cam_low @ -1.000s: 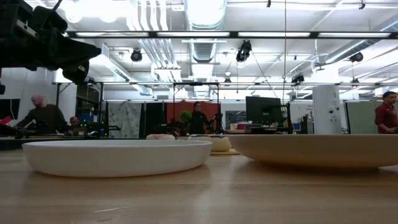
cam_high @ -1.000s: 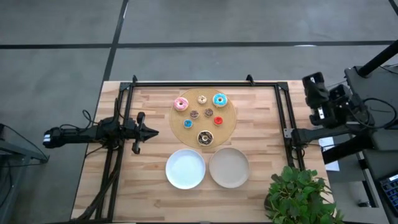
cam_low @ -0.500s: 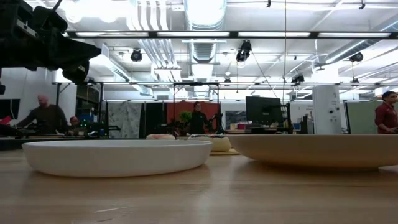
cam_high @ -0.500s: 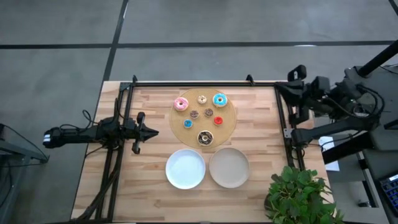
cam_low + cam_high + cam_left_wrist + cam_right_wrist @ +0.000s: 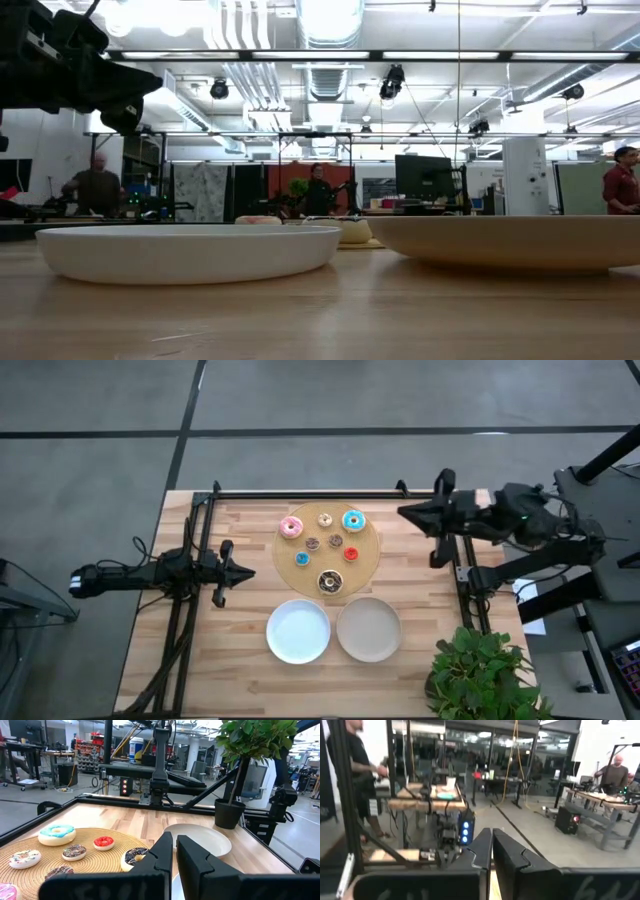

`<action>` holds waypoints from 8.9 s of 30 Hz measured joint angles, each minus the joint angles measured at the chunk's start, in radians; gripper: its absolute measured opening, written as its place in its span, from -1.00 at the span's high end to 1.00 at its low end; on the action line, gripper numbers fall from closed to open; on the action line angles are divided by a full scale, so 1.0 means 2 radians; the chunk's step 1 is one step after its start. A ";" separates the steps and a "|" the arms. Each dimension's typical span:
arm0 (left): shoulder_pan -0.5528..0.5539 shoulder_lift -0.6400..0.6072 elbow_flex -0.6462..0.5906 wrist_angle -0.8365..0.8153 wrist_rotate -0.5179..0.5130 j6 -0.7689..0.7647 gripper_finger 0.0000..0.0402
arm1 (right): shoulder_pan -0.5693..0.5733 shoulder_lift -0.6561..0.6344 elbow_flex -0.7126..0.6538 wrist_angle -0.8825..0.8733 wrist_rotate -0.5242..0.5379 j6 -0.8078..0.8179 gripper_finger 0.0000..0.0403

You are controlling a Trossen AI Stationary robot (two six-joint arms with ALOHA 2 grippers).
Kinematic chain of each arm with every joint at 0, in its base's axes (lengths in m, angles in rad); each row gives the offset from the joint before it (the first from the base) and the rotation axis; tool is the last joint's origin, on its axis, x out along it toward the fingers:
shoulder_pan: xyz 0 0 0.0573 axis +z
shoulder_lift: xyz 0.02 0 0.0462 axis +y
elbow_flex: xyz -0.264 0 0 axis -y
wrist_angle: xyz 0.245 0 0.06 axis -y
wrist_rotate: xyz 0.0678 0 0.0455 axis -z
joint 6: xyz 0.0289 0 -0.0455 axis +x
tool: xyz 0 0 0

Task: Pick & Place donuts
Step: Put the big blue donut on the brown plate

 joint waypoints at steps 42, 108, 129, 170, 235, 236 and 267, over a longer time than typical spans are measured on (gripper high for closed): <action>0.000 0.000 0.000 -0.002 0.000 0.000 1.00 | -0.001 0.147 0.012 -0.106 0.064 -0.024 0.96; 0.000 0.003 0.000 -0.005 0.000 0.000 1.00 | -0.188 0.277 0.073 -0.218 -0.021 -0.093 0.96; 0.000 0.003 0.000 -0.004 0.000 0.000 1.00 | -0.224 0.359 0.102 -0.247 -0.081 -0.055 0.83; 0.000 0.003 0.000 -0.004 0.000 0.000 1.00 | -0.278 0.470 0.102 -0.289 -0.082 -0.209 -0.59; 0.000 0.003 0.000 -0.004 0.000 0.000 1.00 | -0.310 0.515 0.062 -0.229 -0.120 -0.245 -0.45; 0.000 0.003 0.000 -0.004 0.000 0.000 1.00 | -0.311 0.515 0.062 -0.229 -0.120 -0.245 -0.45; 0.000 0.003 0.000 -0.004 0.000 0.000 1.00 | -0.311 0.546 0.063 -0.225 -0.120 -0.234 -0.20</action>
